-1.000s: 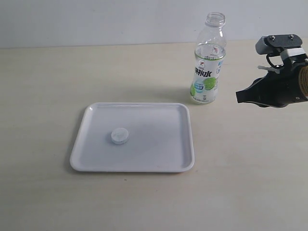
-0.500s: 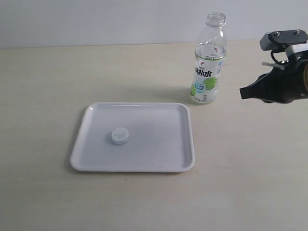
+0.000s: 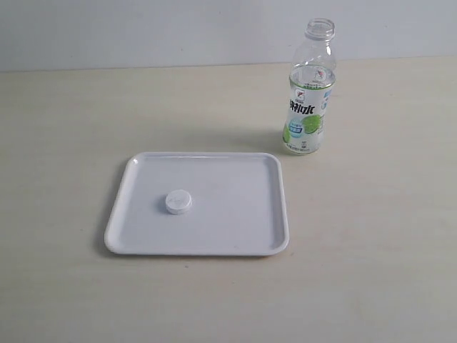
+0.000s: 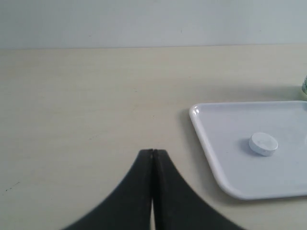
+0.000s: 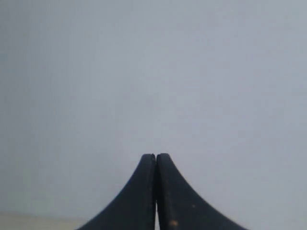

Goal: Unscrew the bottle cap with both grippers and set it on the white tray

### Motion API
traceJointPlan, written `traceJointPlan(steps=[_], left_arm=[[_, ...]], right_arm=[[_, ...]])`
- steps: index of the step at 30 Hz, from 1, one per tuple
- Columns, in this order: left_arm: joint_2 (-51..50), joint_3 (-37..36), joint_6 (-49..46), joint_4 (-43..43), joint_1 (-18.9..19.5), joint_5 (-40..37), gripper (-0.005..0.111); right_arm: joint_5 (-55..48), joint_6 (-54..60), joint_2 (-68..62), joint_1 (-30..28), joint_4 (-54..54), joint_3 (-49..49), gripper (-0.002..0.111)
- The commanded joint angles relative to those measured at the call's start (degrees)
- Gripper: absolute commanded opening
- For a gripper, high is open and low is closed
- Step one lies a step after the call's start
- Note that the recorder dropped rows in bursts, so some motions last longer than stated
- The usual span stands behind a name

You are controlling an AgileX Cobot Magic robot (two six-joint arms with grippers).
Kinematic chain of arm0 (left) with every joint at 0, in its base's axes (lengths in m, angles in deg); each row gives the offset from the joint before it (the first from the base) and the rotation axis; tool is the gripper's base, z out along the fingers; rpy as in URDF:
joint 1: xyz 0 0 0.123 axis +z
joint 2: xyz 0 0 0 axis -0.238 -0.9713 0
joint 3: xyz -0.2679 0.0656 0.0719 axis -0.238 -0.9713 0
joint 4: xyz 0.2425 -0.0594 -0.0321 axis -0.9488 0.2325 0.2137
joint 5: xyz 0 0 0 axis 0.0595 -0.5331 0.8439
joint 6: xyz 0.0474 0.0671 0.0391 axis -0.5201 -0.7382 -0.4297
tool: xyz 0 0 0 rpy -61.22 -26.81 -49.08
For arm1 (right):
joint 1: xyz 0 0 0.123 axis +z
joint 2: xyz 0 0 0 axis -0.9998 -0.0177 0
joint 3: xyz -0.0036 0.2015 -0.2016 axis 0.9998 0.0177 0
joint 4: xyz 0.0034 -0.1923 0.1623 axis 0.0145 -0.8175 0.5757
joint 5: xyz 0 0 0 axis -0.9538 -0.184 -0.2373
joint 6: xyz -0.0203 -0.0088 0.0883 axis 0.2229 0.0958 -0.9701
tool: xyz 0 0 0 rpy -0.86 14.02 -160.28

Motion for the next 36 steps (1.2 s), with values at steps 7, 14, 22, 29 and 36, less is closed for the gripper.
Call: traceJointPlan(steps=[7,14,22,29,36], left_arm=[[0.3,0.0,0.5,0.3,0.1,0.4,0.0],[0.3,0.0,0.5,0.3,0.1,0.4,0.0],[0.3,0.0,0.5,0.3,0.1,0.4,0.0],[0.3,0.0,0.5,0.3,0.1,0.4,0.0],[0.3,0.0,0.5,0.3,0.1,0.4,0.0]], right_arm=[[6.3,-4.2,18.5,-0.1,0.1,0.1,0.0],[8.1,-7.6,19.2,-0.1,0.1,0.4,0.0],[-6.1,23.2,25.7,-0.1,34.5,11.6,0.0],[-19.4,86.5,28.5,-0.1,87.0,20.0,0.0],[-20.4,93.6,32.4,-0.1,91.4,28.1,0.0]])
